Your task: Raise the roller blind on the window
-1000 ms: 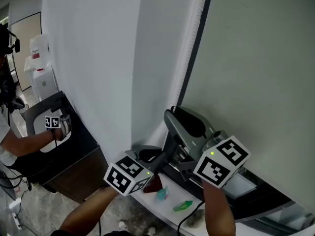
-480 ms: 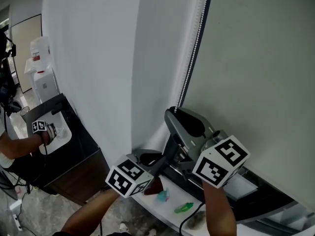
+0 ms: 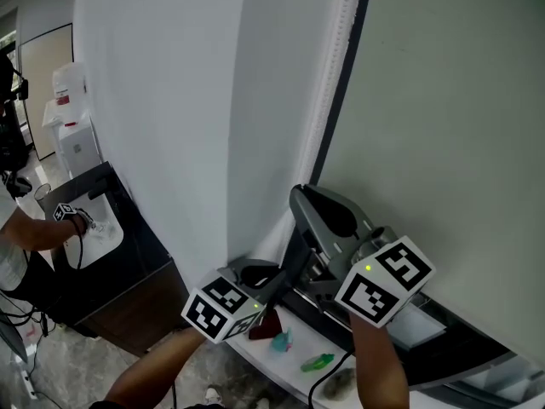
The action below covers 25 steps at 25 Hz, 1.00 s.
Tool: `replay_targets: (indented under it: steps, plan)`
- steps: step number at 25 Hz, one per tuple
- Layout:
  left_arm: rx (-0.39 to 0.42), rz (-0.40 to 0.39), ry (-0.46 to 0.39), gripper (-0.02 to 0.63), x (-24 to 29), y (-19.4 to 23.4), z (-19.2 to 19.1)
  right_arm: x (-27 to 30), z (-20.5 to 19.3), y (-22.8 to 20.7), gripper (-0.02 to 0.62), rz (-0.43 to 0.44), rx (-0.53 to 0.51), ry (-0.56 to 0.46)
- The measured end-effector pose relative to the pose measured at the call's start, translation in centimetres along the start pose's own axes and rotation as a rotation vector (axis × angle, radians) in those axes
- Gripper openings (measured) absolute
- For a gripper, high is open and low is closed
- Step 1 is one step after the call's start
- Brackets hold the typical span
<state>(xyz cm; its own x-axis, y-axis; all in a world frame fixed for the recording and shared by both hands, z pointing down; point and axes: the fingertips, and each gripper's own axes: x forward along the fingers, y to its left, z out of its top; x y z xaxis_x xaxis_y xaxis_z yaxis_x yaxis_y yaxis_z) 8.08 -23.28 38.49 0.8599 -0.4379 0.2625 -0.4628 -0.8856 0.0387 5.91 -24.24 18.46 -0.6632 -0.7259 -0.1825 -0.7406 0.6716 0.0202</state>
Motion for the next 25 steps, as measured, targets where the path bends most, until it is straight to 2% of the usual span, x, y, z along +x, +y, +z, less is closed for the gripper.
replay_targets:
  steps: [7, 9, 11, 14, 20, 22, 25]
  plan:
    - [0.019, -0.049, -0.014, 0.015, -0.7, -0.3, 0.3, 0.1, -0.1, -0.8, 0.008, -0.022, 0.022, -0.032]
    - [0.011, -0.049, -0.045, 0.056, -1.1, -0.6, 1.1, 0.0, 0.0, -1.1, 0.008, -0.024, 0.039, -0.042]
    - [-0.001, -0.048, -0.096, 0.113, -1.8, -0.9, 3.0, -0.2, 0.2, -1.2, 0.008, -0.023, 0.051, -0.053]
    - [-0.013, -0.05, -0.197, 0.115, -3.7, -1.6, 7.4, -0.9, 0.8, -1.3, 0.008, -0.038, 0.033, -0.059]
    - [-0.117, -0.042, -0.397, 0.115, -7.1, -1.2, 15.5, -1.5, 0.8, -1.3, 0.008, -0.05, -0.002, -0.046]
    - [-0.129, -0.043, -0.424, 0.115, -7.5, -1.2, 16.5, -1.8, -0.4, -0.9, 0.008, -0.052, -0.006, -0.033]
    - [-0.086, -0.02, -0.396, 0.115, -7.0, -1.1, 16.6, -2.4, -2.1, -0.9, 0.008, -0.065, 0.015, -0.034]
